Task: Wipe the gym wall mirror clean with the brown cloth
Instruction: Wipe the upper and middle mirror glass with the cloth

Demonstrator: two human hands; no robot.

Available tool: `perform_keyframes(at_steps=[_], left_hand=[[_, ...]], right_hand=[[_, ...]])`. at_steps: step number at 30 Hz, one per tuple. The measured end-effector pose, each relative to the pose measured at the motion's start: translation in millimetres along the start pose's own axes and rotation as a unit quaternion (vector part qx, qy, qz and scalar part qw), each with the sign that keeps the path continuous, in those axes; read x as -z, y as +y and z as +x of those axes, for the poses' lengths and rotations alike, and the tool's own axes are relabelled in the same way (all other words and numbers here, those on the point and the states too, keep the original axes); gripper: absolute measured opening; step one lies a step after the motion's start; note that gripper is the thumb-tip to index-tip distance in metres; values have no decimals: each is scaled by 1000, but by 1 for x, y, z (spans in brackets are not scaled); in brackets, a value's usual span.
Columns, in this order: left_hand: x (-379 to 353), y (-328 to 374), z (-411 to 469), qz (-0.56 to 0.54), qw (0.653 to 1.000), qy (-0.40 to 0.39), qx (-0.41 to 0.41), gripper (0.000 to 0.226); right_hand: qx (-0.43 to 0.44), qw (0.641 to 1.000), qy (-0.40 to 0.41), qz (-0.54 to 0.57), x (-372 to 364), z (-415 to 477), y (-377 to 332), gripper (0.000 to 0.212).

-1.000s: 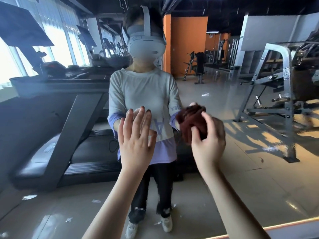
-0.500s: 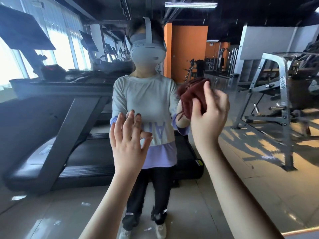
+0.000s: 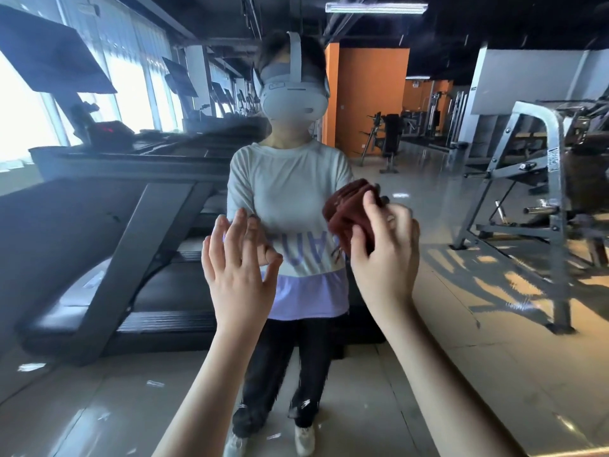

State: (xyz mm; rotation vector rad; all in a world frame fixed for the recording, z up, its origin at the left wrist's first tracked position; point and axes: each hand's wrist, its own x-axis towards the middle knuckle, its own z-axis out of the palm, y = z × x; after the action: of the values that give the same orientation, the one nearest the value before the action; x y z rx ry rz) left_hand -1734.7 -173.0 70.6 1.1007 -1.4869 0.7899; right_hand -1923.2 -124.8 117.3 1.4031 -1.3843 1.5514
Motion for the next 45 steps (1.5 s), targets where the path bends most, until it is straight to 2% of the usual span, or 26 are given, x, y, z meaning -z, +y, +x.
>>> perform_keyframes(at_steps=[2, 7, 11, 13, 17, 19, 24, 26, 29, 30, 36, 41, 45], left_hand=[[1, 2, 0, -7, 1000, 1, 9, 74], [0, 3, -3, -13, 1000, -2, 17, 71], [0, 0, -4, -5, 1000, -17, 17, 67], [-1, -1, -4, -1, 1000, -20, 14, 66], [-1, -2, -4, 2, 1000, -13, 10, 60], [-2, -1, -4, -5, 1000, -15, 15, 59], [-3, 0, -5, -8, 1000, -20, 20, 60], [-3, -4, -5, -5, 1000, -21, 9, 60], [-3, -6, -5, -1, 1000, -13, -5, 59], [-3, -6, -4, 0, 1000, -13, -4, 59], [-2, -1, -4, -3, 1000, -17, 8, 59], [0, 4, -4, -5, 1000, -14, 19, 60], [0, 31, -4, -31, 999, -16, 11, 55]], right_hand=[[7, 1000, -11, -5, 6, 1, 9, 42], [-155, 987, 49, 16, 9, -10, 20, 43], [-81, 996, -31, 38, -3, -54, 0, 44], [-72, 996, -45, 37, -3, -56, 3, 45], [-201, 979, 25, 35, 4, -50, 20, 47], [-247, 968, 35, 37, 5, -60, 16, 48], [-178, 980, -70, 48, -4, -101, -7, 53], [-189, 980, -56, 37, -1, -98, 2, 51], [-290, 956, 6, 46, 6, -90, 19, 50], [-300, 953, 14, 47, 6, -92, 20, 51], [-223, 971, -53, 66, -6, -117, 1, 53], [-252, 964, 40, 72, 8, -84, 33, 46], [-220, 971, 11, 93, 7, -98, 34, 45]])
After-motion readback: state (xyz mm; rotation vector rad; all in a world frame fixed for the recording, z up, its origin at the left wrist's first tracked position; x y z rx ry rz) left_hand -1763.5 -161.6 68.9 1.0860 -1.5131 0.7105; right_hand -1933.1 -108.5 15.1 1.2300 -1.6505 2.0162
